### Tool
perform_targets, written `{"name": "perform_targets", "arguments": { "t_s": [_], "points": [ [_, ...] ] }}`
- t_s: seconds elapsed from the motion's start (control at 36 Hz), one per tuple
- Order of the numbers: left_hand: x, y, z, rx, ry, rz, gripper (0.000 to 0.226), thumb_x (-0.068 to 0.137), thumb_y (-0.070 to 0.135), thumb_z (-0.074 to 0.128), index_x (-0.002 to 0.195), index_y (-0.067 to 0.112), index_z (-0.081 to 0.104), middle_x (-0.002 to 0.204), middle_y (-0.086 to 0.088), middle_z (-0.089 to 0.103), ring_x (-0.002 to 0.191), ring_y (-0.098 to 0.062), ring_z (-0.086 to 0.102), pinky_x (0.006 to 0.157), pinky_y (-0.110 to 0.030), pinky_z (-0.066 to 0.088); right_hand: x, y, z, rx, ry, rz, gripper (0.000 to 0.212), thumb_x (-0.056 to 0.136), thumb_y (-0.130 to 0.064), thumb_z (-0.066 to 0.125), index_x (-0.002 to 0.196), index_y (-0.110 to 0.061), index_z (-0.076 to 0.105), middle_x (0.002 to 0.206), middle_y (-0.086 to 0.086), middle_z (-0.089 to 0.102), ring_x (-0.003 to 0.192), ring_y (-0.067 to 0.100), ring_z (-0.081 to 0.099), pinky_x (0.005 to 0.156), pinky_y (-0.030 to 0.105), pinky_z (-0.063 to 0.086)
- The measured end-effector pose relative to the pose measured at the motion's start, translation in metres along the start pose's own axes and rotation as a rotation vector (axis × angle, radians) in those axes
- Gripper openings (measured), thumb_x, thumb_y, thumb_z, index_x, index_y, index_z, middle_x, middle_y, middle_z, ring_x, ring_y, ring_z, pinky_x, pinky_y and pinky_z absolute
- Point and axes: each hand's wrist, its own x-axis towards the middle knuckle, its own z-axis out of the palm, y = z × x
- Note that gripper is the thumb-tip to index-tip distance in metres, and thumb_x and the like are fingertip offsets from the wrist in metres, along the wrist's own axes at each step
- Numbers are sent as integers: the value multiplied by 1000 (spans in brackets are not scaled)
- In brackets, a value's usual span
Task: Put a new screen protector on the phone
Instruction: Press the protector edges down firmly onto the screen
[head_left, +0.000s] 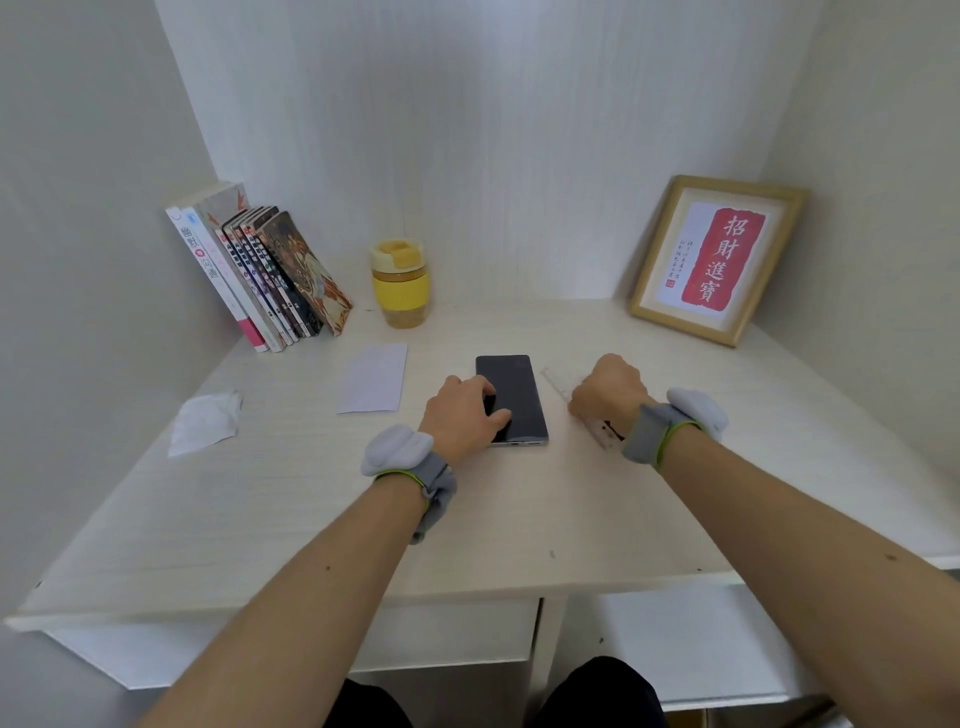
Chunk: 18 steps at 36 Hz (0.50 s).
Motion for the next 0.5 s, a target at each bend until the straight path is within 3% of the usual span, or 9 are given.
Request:
{"name": "perform_targets", "arguments": {
  "t_s": [0.06, 0.11, 0.25, 0.33, 0.39, 0.5],
  "points": [
    [-1, 0, 0, -1, -2, -3, 46, 92, 42, 56, 130, 19, 50, 125, -12, 49, 107, -29, 55, 92, -33, 42, 1, 0, 1, -7, 31, -7, 17, 92, -12, 56, 99, 1, 65, 101, 15, 64, 89, 30, 63, 79, 34, 52],
    [-1, 0, 0, 3, -1, -1, 46, 92, 42, 56, 131, 19, 49, 126, -12, 48, 107, -29, 55, 92, -33, 41, -1, 1, 2, -77, 58, -64, 29, 89, -3, 54, 115, -4, 66, 116, 16, 62, 101, 32, 62, 86, 36, 53],
    [-3, 3, 1, 11, -3, -7, 48, 93, 45, 53, 133, 19, 47, 129, -12, 44, 108, -33, 54, 92, -35, 42, -17, 4, -4, -408, 0, -457, 56, 90, -2, 42, 142, -24, 45, 126, 12, 43, 101, 35, 56, 88, 37, 48],
    [-4, 4, 2, 22, -11, -29, 54, 90, 51, 53, 132, 18, 46, 128, -11, 42, 107, -33, 54, 91, -36, 44, -34, 0, -4, -627, -16, -542, 61, 91, -4, 39, 147, -28, 32, 126, 13, 40, 84, 33, 57, 75, 41, 51],
    [-5, 7, 3, 41, -29, -25, 58, 88, 53, 55, 131, 16, 44, 126, -10, 40, 106, -32, 55, 90, -36, 45, -47, -1, -3, -753, -5, -555, 57, 93, -8, 39, 146, -29, 30, 122, 13, 41, 76, 28, 51, 65, 37, 45],
    [-8, 11, 4, 57, -45, -19, 58, 87, 53, 56, 127, 14, 43, 124, -11, 39, 103, -32, 55, 88, -36, 47, -66, -2, 4, -915, -8, -568, 43, 96, -15, 38, 138, -21, 38, 120, 13, 45, 90, 31, 58, 64, 35, 35]
  ]
}}
